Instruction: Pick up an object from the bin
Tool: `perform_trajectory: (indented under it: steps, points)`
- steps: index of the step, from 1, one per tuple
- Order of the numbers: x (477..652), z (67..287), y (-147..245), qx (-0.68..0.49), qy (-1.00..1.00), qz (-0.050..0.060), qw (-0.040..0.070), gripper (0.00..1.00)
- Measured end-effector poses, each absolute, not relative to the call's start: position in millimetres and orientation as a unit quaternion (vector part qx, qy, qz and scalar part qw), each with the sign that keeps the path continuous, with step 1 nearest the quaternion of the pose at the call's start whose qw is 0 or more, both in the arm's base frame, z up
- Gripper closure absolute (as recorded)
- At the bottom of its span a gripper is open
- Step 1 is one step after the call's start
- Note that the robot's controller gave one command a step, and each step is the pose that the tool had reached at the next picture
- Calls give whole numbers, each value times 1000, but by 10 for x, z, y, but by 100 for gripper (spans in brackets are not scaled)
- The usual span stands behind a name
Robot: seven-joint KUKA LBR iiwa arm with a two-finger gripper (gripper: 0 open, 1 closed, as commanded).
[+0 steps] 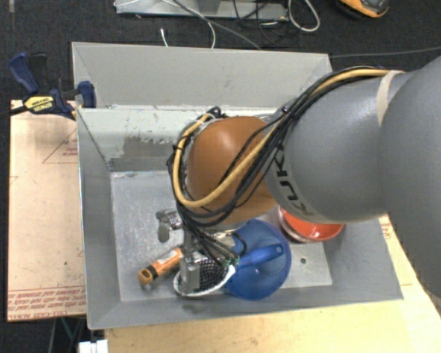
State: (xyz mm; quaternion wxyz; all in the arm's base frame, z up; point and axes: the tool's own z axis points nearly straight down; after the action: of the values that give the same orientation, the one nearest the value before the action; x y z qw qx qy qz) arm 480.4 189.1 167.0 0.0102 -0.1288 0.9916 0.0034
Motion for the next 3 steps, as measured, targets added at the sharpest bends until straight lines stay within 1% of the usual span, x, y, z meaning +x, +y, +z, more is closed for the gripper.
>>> perform_trajectory:
  steps: [1,2,3]
  points:
    - [4819,1485,1664,-27,1000,0,-4,0]
    - [4831,1714,1757,-118,993,4,10,0]
    - [4839,2309,1724,-36,999,1,-2,100]
